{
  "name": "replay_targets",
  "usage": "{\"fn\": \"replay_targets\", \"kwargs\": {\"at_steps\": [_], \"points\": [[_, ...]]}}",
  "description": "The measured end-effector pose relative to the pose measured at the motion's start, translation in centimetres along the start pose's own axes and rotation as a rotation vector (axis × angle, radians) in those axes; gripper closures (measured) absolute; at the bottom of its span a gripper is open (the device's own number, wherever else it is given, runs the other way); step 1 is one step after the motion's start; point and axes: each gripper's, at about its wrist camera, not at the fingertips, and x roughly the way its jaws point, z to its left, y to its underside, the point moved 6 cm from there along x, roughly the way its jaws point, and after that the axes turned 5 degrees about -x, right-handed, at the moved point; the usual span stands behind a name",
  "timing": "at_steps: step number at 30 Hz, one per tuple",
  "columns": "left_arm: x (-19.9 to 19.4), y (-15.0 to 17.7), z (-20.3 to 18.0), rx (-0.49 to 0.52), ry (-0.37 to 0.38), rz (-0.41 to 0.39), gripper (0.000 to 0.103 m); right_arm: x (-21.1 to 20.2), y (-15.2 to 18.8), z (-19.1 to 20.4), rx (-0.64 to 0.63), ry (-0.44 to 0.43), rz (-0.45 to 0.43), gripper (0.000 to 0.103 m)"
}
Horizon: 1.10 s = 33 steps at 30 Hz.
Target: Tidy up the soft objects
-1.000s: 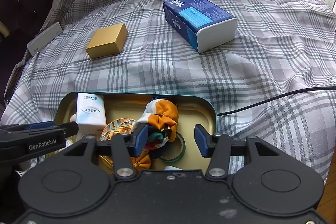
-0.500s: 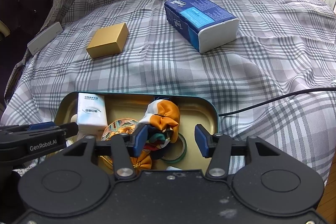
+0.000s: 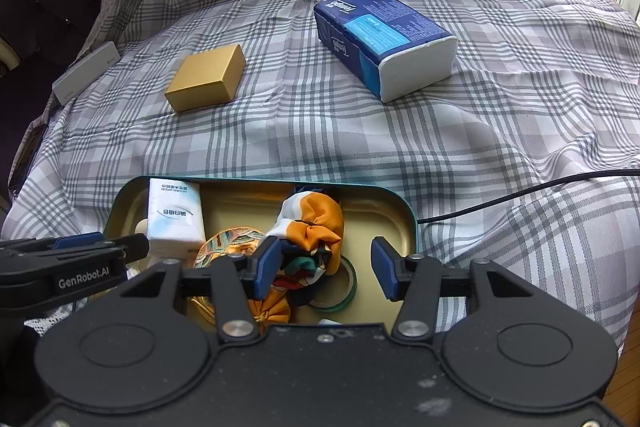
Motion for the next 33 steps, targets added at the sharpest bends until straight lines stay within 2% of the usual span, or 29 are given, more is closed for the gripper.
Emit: {"fn": "replay_targets", "kwargs": {"at_steps": [33], "points": [[-0.14, 0.2, 0.02, 0.002, -0.003, 0.001, 0.055, 0.17, 0.17, 0.13, -0.001, -0.003, 0.006, 0.053]]}}
